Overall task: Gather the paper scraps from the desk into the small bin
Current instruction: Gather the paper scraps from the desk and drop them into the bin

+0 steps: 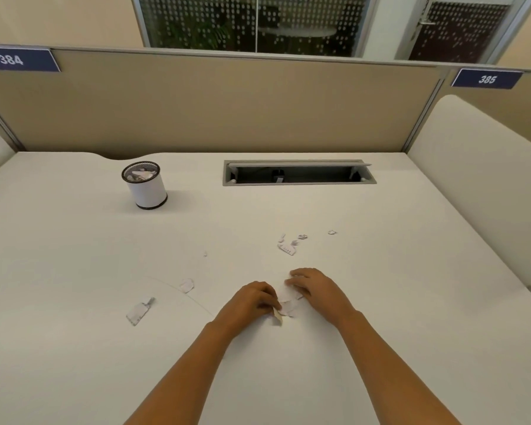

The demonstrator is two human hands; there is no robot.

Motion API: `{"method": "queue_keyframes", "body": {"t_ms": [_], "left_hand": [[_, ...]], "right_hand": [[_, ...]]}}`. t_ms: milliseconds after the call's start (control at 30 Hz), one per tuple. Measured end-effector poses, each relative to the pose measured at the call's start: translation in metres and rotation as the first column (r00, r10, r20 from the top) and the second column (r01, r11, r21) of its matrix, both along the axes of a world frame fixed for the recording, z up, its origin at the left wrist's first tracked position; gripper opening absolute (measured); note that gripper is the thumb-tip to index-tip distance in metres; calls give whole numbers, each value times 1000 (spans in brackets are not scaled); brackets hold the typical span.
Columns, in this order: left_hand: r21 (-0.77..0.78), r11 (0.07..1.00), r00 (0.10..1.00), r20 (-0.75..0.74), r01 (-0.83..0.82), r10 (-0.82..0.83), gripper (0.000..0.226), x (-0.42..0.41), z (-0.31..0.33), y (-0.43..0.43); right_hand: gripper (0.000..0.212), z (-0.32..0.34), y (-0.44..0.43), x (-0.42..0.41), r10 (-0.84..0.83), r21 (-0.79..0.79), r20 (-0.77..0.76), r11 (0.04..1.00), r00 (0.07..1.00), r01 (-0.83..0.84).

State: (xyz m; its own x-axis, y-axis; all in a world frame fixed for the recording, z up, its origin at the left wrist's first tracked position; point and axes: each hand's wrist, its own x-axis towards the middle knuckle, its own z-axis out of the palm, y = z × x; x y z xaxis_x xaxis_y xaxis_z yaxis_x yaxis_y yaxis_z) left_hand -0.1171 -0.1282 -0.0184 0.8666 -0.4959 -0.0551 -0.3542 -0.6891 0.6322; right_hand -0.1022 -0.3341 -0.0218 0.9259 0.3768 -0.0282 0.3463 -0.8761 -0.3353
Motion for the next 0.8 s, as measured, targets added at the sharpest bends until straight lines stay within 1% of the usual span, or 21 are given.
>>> {"method": "queue_keyframes", "body": {"t_ms": [33,100,167,200,267,333,400,467,500,600,700,800], "left_hand": [[-2,1000,1000,-6,-17,17,19,1,1,-1],[-9,999,999,-18,-49,49,19,4,3,-3],[-15,995,995,-36,-95,94,19,5,4,-5],[-33,990,990,-50,-134,133,18,5,4,-5],[-114,957,960,-119,-266,253,18,8,6,-4],[-214,880,898,-232,-423,375,18,13,11,1],[-282,796,838,-295,-536,459,16,20,18,7],[-318,728,791,-328,-607,516,15,28,27,15],[-336,696,771,-345,-634,536,15,32,31,19],[-378,620,725,-388,-688,569,16,45,39,35],[-390,580,699,-399,-715,593,14,57,45,53],[-402,521,656,-405,-753,637,13,69,49,75]], "right_hand": [[33,0,1,1,-15,14,16,1000,1000,15],[29,1,4,3,-73,89,26,994,997,70],[26,2,7,7,-196,229,-16,954,980,195],[25,4,10,9,-285,319,-65,902,956,291],[20,12,15,16,-430,506,-192,727,882,464],[12,23,23,24,-473,628,-299,556,829,544],[8,34,29,31,-445,691,-433,395,784,606],[19,41,36,39,-388,699,-559,256,733,668],[23,43,39,43,-364,685,-605,214,708,696],[20,47,51,54,-289,641,-707,122,645,757],[20,49,64,65,-200,613,-771,23,604,790],[26,55,78,76,-61,574,-819,-51,571,817]]}}
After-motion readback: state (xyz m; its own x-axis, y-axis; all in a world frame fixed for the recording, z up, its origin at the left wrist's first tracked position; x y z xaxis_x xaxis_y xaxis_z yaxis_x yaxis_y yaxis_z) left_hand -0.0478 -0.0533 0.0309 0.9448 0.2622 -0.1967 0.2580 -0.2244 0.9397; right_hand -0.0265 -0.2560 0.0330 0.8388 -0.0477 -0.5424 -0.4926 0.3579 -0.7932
